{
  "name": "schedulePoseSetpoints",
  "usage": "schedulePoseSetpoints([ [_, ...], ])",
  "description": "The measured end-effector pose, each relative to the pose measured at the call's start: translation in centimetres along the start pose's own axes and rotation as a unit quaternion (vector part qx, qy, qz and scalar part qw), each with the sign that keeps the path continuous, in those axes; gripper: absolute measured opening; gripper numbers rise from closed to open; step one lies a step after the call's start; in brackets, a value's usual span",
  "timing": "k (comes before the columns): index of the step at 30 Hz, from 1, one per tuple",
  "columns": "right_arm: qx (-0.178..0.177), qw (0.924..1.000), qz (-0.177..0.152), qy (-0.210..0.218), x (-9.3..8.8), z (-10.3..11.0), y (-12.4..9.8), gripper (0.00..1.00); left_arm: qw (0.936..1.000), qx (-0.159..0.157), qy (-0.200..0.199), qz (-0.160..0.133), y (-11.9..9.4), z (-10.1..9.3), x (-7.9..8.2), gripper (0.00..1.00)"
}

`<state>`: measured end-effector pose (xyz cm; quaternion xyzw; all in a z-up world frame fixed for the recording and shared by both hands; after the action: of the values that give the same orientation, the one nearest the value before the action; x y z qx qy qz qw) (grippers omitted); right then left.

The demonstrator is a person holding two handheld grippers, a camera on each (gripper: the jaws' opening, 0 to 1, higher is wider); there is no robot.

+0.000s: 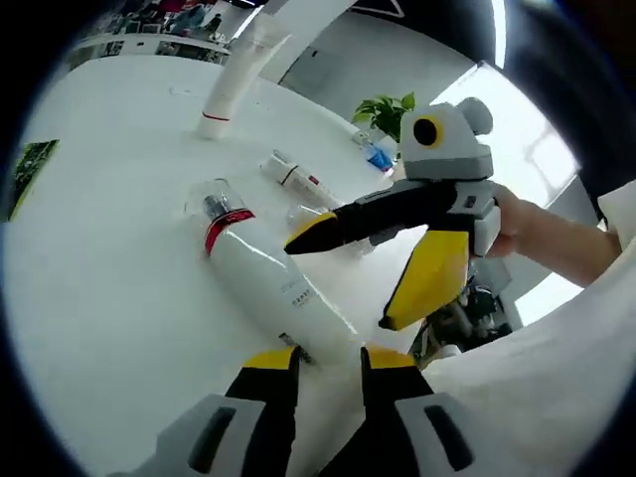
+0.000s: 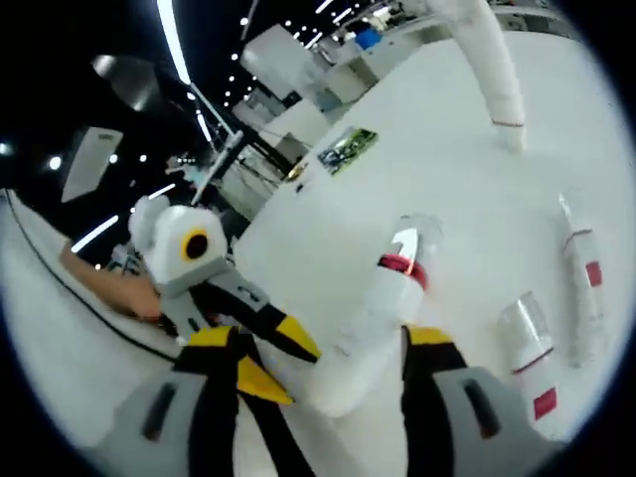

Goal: Arrange the skincare products in the storage area until every visible bottle or jar stands upright without overlapping.

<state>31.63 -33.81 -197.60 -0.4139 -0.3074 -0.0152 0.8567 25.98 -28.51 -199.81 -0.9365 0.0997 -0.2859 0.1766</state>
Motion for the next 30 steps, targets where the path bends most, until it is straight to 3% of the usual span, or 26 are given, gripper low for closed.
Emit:
schedulePoseSetpoints([
  [6, -0.03, 0.9991, 0.01, -0.029, -0.6, 0.2, 0.7, 0.63, 0.9996, -0.011, 0.016, 0.021, 1.3, -0.9, -0.1, 0.33],
  [10, -0.097, 0.9936, 0.01, -0.058, -0.5, -0.9, 1.0, 0.47, 0.9993, -0.012, 0.021, 0.028, 1.3, -0.9, -0.2, 0.34],
  [14, -0.124, 0.9889, 0.016, -0.081, -0.5, -1.1, 1.4, 0.46, 0.9994, -0.011, 0.022, 0.024, 0.3, -1.0, -0.2, 0.34],
  [17, -0.152, 0.9796, 0.03, -0.128, -0.5, -1.2, 1.8, 0.46, 0.9998, -0.001, 0.015, 0.01, -1.2, -0.6, -0.2, 0.34],
  [20, -0.158, 0.9786, 0.029, -0.128, 0.0, -0.7, 2.7, 0.43, 0.9999, 0.009, 0.008, -0.006, -3.0, -0.2, -0.2, 0.34],
  [23, -0.198, 0.9658, 0.033, -0.163, 1.0, -1.3, 3.5, 0.4, 0.9989, 0.035, 0.004, -0.032, -4.9, 0.5, 0.4, 0.34],
  [26, -0.214, 0.9576, 0.035, -0.189, 1.6, -1.3, 4.5, 0.39, 0.9958, 0.05, -0.011, -0.076, -6.9, 1.0, 1.2, 0.34],
  [30, -0.23, 0.9529, 0.042, -0.193, 1.8, -1.6, 5.7, 0.34, 0.9933, 0.071, -0.011, -0.091, -8.4, 1.3, 1.4, 0.34],
])
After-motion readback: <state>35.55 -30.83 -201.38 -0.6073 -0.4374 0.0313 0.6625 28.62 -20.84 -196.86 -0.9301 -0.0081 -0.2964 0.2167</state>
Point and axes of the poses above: the point that each gripper's makers call its tool centre point, and the gripper's own axes: y roughly forward along the fingers, z roughly to its left, x roughly out of its top, the point moved 4 cm from there along -y, roughly backward along the fingers, and after that the axes turned 15 degrees about -x, right-handed, at the moved point
